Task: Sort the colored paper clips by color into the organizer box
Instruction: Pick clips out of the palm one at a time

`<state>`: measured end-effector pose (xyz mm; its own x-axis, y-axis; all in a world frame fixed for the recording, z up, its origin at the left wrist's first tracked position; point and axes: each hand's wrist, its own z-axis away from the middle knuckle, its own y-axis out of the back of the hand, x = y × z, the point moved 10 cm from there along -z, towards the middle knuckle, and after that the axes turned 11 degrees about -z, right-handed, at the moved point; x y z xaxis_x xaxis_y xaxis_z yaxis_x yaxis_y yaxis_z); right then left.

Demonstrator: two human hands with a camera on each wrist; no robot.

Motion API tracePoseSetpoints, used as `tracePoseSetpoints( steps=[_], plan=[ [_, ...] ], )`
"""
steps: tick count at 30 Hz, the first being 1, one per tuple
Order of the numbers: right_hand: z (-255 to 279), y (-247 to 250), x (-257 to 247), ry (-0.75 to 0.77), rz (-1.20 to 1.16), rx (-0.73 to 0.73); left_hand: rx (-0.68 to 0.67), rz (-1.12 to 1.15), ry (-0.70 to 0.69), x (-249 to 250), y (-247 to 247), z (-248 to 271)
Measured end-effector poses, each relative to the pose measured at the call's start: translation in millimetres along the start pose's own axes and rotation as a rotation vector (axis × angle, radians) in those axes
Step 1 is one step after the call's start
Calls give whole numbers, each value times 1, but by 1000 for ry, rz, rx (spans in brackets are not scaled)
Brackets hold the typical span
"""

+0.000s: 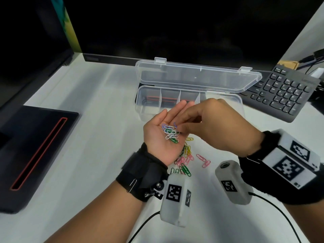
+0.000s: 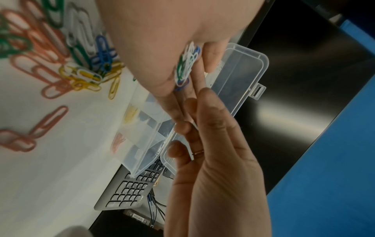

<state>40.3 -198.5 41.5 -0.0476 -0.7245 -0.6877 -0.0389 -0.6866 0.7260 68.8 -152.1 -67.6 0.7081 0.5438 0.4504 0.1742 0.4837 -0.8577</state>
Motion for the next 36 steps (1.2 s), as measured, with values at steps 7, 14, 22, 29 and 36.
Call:
tracePoseSetpoints(
  steps=[7,14,22,29,36],
  plan=[
    [-1,-24,-4,49,140,-12,25,-84,34,-4,3,1],
    [-3,-21,8,1,26,6,32,-57,26,-4,4,1],
    [-3,-7,12,-43,-465,48,20,13,-20,-3,1,0],
    [-3,-24,36,-314,-1231,30,44,37,-34,-1,-3,0],
    [-4,-17,39,-300,-1163,80,24,11,-44,1,-6,2]
  ],
)
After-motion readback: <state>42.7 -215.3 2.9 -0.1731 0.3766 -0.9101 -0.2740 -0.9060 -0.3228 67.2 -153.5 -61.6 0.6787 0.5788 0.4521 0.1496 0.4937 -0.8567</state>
